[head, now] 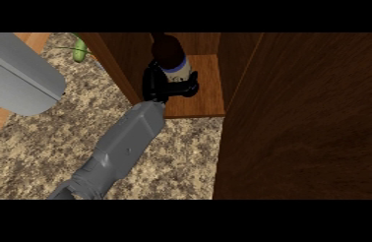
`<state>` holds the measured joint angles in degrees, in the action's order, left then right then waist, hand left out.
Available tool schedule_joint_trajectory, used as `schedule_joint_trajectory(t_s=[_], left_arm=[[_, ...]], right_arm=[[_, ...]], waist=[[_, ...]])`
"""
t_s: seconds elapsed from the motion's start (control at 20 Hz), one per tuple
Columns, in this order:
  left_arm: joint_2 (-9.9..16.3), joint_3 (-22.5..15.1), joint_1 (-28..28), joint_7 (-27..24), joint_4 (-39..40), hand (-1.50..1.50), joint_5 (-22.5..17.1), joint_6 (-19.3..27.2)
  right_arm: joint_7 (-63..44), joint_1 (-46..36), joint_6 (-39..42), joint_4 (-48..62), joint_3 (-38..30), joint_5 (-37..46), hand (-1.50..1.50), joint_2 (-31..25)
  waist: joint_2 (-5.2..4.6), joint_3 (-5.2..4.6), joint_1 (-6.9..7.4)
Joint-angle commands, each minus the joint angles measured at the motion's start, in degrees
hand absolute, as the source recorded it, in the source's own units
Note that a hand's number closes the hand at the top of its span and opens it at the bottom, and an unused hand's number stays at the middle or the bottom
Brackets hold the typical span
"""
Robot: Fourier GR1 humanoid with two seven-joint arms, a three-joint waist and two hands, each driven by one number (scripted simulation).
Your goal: Pick up the wine, place it into the cabinet and close the cabinet
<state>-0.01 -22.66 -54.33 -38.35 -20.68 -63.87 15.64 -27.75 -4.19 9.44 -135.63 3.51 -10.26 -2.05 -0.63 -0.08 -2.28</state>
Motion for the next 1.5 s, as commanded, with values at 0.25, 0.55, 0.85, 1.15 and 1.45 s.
schedule_joint_trajectory(t_s=[0.25, 0.55, 0.85, 1.15, 1.45], left_arm=[[0.01, 0.77, -8.89, 6.07, 6.11, 1.50, -3.27, 2.61], [0.01, 0.47, -7.73, 2.39, 7.71, 1.50, -4.81, 1.55], [0.01, -3.99, -2.54, 1.54, 3.52, 1.50, -7.42, 1.57], [0.01, -9.40, 0.57, 0.35, 0.10, 1.50, -9.11, 3.12], [0.01, -10.97, -1.09, -0.52, -2.03, 1.50, -14.17, 7.19]], right_arm=[[1.33, -1.27, 1.59, 2.87, -0.46, -1.33, -1.50, -0.74], [2.79, -1.16, 0.90, 2.49, 2.51, 1.43, -1.50, 0.88], [1.49, -2.81, 1.92, 2.35, 0.08, -2.50, -1.50, -0.60], [4.52, -1.77, 2.42, 4.85, 3.15, 0.66, -1.50, 0.75], [1.41, -5.01, 1.02, 4.42, 1.94, -1.26, -1.50, 0.66]], waist=[[-0.55, 0.04, -1.96], [-0.78, 0.02, -2.77], [-1.02, 0.02, -4.66], [-0.96, 0.02, -4.88], [-1.06, -0.04, -5.28]])
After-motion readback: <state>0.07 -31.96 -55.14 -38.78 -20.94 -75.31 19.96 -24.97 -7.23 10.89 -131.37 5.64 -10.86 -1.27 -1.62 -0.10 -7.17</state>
